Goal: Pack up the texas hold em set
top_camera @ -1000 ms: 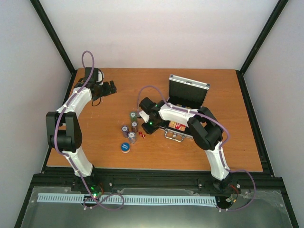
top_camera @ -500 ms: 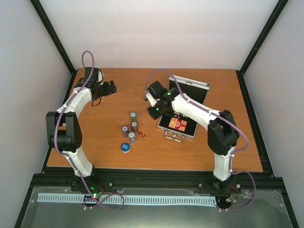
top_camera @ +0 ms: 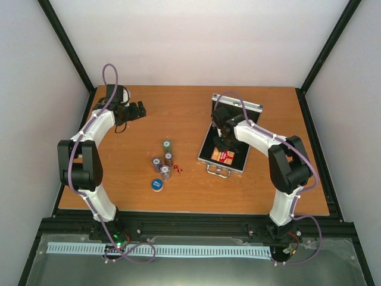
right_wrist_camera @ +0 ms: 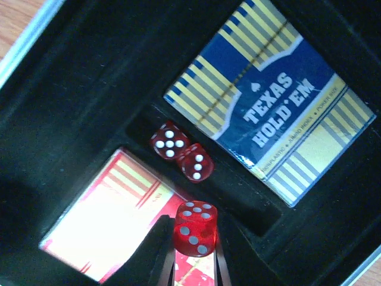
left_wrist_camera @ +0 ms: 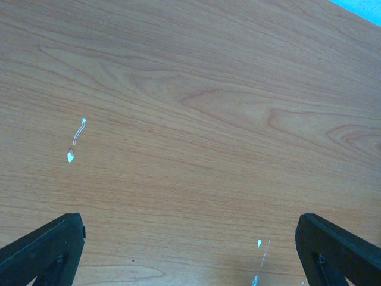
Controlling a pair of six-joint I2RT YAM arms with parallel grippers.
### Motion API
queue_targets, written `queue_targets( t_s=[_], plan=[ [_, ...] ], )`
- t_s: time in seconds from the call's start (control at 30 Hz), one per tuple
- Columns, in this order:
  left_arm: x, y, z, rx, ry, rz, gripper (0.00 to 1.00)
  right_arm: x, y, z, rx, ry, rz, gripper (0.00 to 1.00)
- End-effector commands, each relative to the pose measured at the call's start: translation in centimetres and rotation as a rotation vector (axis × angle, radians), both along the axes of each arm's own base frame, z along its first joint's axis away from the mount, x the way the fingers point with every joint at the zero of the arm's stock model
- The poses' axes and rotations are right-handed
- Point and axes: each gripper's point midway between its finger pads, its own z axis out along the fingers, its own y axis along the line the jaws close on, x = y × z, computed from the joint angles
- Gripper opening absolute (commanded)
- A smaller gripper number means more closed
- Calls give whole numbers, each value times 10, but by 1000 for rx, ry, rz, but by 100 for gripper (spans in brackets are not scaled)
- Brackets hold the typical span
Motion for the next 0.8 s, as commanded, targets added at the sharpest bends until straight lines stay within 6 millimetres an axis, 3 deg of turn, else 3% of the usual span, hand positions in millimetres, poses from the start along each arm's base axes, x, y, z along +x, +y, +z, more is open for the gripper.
queue_targets(
  t_s=[0.0, 0.2, 0.37, 0.6, 0.77],
  plan=[
    [6, 4, 16, 5, -34, -10, 100, 14, -14, 7, -6, -71, -66, 12],
    [4, 4, 16, 8, -32, -9, 100, 8, -21, -8, 0, -32, -80, 12],
    [2, 4, 16, 5, -33, -6, 100, 9, -24, -15, -8, -27, -89, 21],
    [1, 4, 18, 1, -37, 0, 100, 13, -23, -9, 1, -53, -90, 44],
    [-2, 3, 19, -1, -40, -3, 100, 11, -9, 8, 74, -52, -60, 46]
  ],
)
